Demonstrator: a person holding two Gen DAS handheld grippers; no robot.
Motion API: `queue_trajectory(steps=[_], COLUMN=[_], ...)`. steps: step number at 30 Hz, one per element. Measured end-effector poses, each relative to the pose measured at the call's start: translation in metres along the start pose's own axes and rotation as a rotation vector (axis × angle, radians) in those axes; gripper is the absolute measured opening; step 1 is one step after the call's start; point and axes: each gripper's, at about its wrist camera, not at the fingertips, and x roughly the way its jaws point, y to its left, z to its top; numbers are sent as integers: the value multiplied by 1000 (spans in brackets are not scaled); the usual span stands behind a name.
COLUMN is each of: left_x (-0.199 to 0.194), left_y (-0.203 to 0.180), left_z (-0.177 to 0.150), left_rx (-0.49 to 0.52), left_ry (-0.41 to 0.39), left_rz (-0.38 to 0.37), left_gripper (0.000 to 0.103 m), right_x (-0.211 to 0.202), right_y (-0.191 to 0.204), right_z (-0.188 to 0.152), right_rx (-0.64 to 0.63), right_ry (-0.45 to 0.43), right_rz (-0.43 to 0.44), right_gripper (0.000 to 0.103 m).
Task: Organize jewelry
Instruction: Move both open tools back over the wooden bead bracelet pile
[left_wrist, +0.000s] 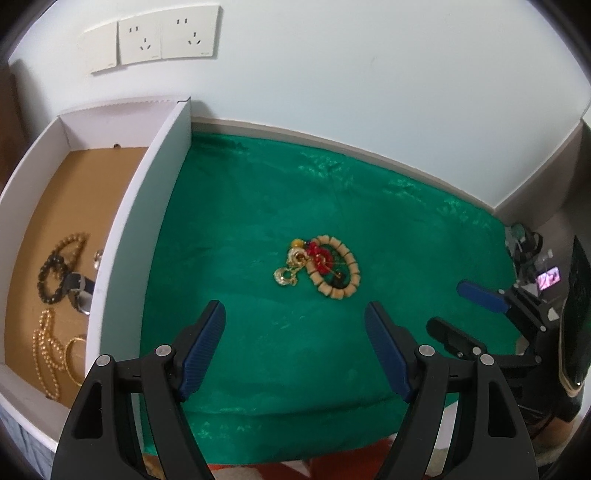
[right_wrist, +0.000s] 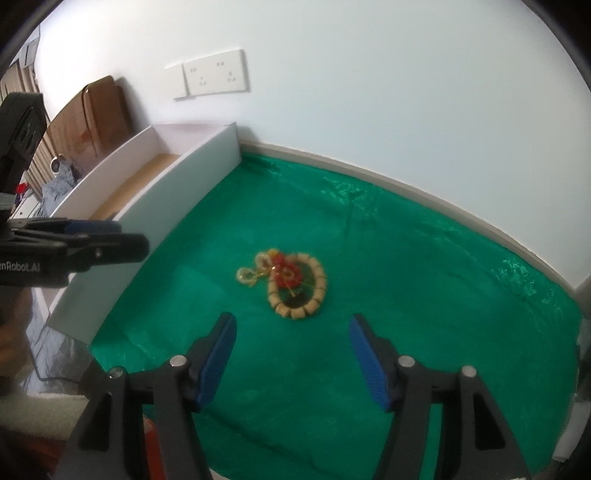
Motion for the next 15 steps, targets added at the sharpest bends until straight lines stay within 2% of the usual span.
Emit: queue_trajectory(steps=[15], left_x=[-2], left_y=[15], left_z=[-1], left_rx=[-22], left_ry=[9], left_rz=[39], left_gripper=[79], right_x=[3], right_y=[11], right_z=[0], right_rx=[-1], right_ry=[6], right_rz=[31], right_gripper=[65])
